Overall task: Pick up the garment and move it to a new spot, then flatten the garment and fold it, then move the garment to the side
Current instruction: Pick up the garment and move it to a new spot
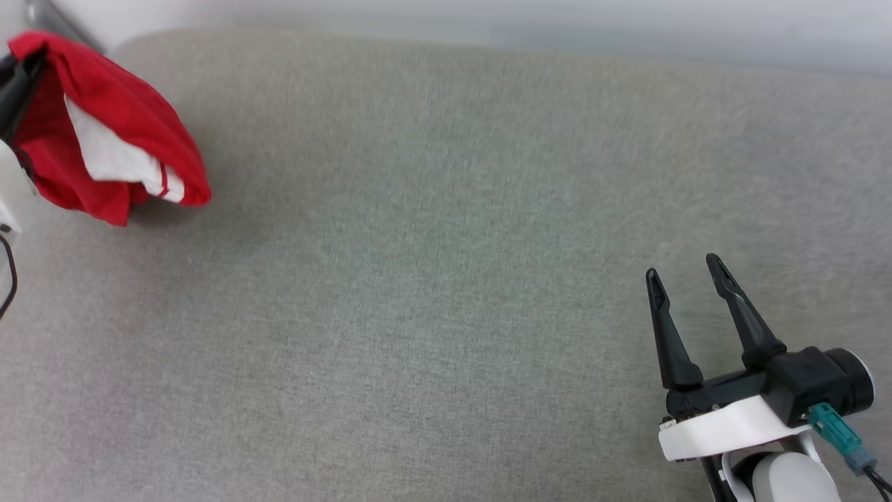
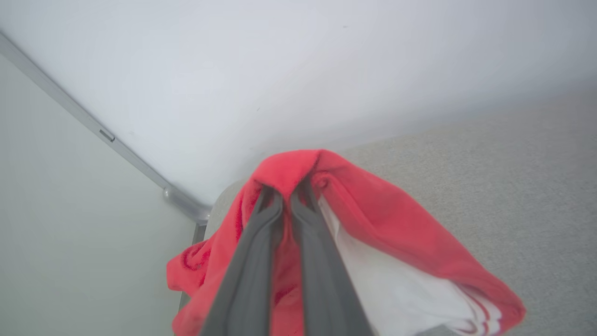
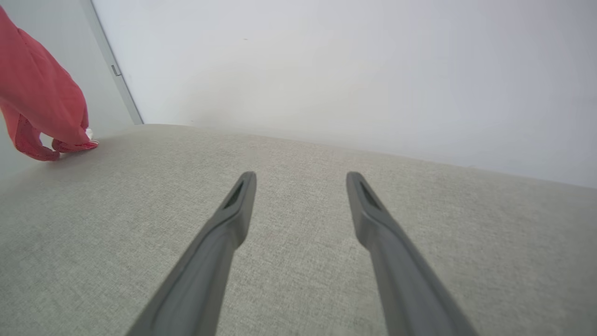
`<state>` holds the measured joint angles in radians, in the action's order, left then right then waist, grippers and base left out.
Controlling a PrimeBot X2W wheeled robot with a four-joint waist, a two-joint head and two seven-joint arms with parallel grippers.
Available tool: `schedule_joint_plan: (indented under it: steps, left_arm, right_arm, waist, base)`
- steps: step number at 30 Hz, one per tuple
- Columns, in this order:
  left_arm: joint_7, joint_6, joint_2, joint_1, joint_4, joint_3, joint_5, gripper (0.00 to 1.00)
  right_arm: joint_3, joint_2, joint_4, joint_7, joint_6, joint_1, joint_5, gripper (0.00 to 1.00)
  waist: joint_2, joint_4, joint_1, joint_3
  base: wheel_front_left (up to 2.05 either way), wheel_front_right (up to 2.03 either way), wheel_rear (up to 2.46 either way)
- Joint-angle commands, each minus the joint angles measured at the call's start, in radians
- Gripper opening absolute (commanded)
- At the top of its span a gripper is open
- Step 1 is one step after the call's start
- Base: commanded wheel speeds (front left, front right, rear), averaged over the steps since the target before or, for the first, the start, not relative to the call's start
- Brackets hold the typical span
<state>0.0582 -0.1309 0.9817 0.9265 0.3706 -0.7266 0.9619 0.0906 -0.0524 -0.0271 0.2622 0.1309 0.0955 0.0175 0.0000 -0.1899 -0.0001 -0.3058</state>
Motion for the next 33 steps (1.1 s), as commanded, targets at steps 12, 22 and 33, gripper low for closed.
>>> schedule_joint_plan:
  steps: [12,22,33]
  left_arm:
    - [-0.008,0.080,-0.075,0.170,-0.158,-0.001,-0.126,0.00]
    - [-0.002,0.133,-0.259,0.240,-0.176,-0.071,-0.188,0.00]
    - [-0.073,0.142,-0.408,0.230,-0.090,-0.145,-0.252,0.00]
  right_arm:
    - [0.027,0.003,-0.011,0.003,0.000,-0.040,0.108,1.00]
    - [0.021,0.004,0.000,0.003,0.000,-0.020,0.128,1.00]
    - [0.006,0.004,0.015,0.003,0.000,-0.031,0.129,1.00]
  waist:
    - [0.0000,0.134,0.0001,0.211]
    - [0.0000,0.261,0.0001,0.188]
    - [0.0000,0.284,0.0001,0.160]
  base:
    - [0.00,0.00,0.00]
    - [0.00,0.00,0.00]
    - [0.00,0.00,0.00]
